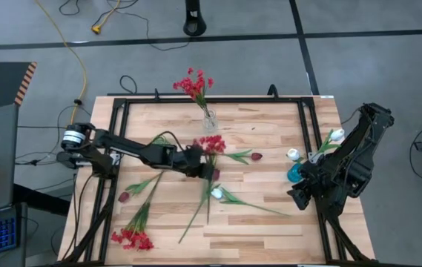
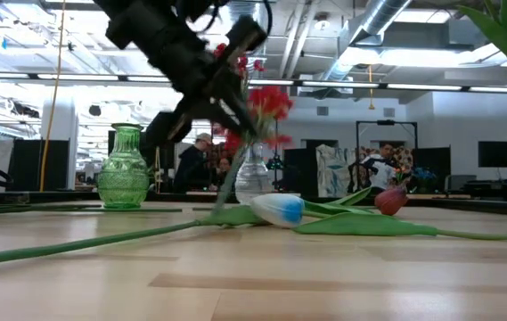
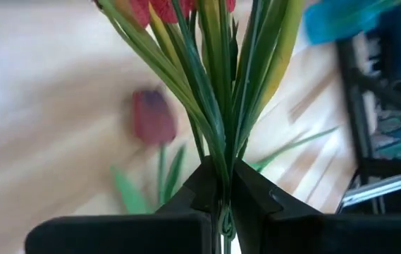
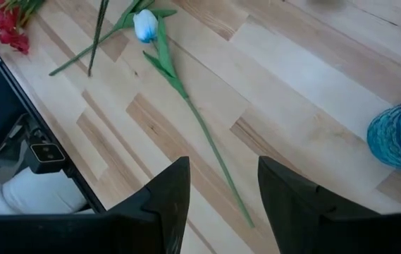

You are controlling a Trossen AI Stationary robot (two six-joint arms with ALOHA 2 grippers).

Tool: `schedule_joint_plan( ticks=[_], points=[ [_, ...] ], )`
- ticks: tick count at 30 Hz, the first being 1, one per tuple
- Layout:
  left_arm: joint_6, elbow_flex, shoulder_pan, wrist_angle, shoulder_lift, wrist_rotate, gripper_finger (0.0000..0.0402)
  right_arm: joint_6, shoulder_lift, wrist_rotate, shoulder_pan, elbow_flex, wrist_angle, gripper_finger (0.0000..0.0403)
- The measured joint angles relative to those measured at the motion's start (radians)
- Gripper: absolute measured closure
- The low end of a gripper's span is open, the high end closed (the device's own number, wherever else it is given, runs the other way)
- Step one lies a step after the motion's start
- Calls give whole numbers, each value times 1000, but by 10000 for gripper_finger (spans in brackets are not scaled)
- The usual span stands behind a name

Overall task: Sort flowers into vase by color
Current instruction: Put the top red flowers into the transparent vase

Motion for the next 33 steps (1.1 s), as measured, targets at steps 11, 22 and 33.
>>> schedule_joint_plan(
  ticks=[11, 22, 33],
  points=[
    [471, 0, 41, 252, -128, -215, 389, 0, 0, 54, 0, -1, -1, 207],
    [1077, 0, 100, 518, -162, -253, 389, 1, 0, 53, 0, -1, 0, 207],
    [1422, 0, 168, 627, -162, -374, 389, 3, 0, 52, 0, -1, 0, 207]
  ],
)
